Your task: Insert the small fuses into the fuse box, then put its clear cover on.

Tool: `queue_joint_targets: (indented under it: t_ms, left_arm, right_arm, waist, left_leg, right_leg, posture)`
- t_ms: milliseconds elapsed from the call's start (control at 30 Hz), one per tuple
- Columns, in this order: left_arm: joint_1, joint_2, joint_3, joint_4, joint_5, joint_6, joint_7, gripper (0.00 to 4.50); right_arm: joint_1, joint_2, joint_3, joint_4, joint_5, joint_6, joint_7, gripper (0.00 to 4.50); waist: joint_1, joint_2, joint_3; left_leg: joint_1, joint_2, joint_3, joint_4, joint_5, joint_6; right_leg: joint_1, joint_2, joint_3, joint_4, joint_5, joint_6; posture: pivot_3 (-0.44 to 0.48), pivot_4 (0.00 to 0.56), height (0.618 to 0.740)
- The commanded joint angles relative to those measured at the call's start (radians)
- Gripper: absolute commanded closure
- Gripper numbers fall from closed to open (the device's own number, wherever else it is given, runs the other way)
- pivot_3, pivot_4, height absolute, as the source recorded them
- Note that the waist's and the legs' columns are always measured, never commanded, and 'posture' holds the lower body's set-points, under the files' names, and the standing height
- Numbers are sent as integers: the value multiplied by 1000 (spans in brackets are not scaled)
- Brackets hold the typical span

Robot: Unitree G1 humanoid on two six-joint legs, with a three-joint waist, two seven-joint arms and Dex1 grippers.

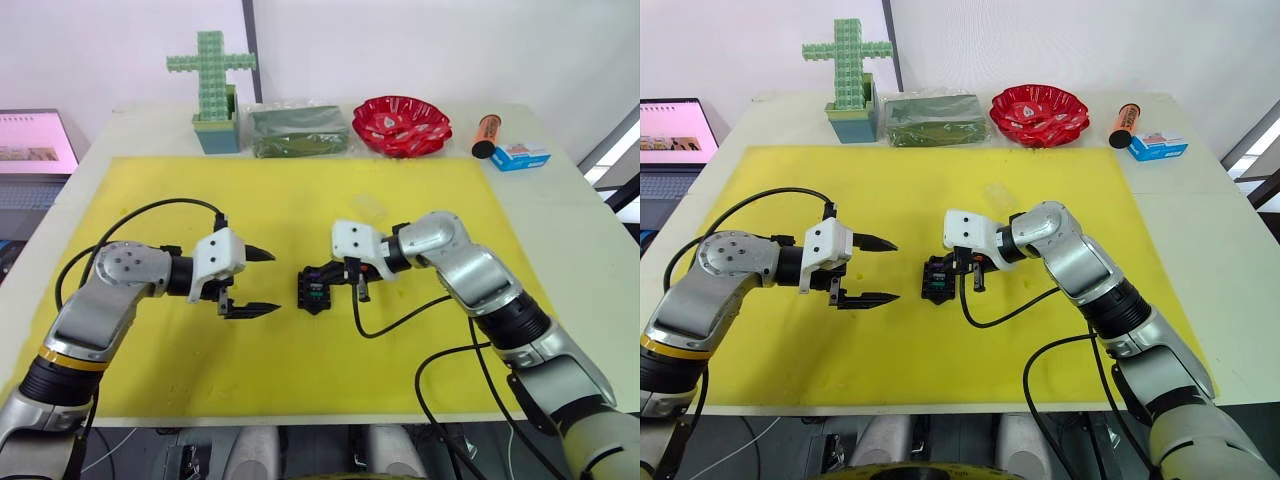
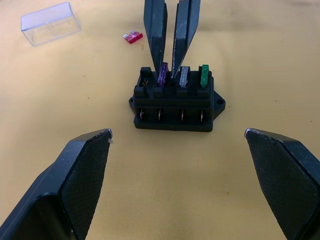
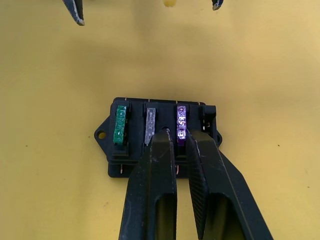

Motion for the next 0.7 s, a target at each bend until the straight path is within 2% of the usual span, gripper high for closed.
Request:
queue_joint_targets:
  t_ms: [33,533,567,700]
  left_arm:
    - [-4,-4,2,-25,-1,-14,6,0]
    - [-7,-10,-3,-19,9,-21,7,0]
    - [-6,-11,-3,-20,9,-21,7,0]
    - [-6,-13,-3,-20,10,-21,7,0]
  right_arm:
    - [-9,-7,1,-19,7,13,12,4024]
    - [-21,-6,-3,-4,4,23,-3,4024]
    - [-21,-7,-2,-8,2,29,-6,3694]
    - [-23,-7,-2,-20,3,31,-5,3694]
  waist:
    - [0,0,0]
    - [0,0,0]
    - [0,0,0]
    - [-1,0,0]
  left_leg:
    - [0,0,0,0,0,0]
    - [0,0,0,0,0,0]
    - [0,0,0,0,0,0]
    - [-1,0,0,0,0,0]
  right_leg:
    - [0,0,0,0,0,0]
    - [0,0,0,0,0,0]
    - [0,0,0,0,0,0]
    - [-1,0,0,0,0,0]
  posture:
    - [0,150,740]
    - [0,150,740]
    - [0,150,740]
    - [0,150,740]
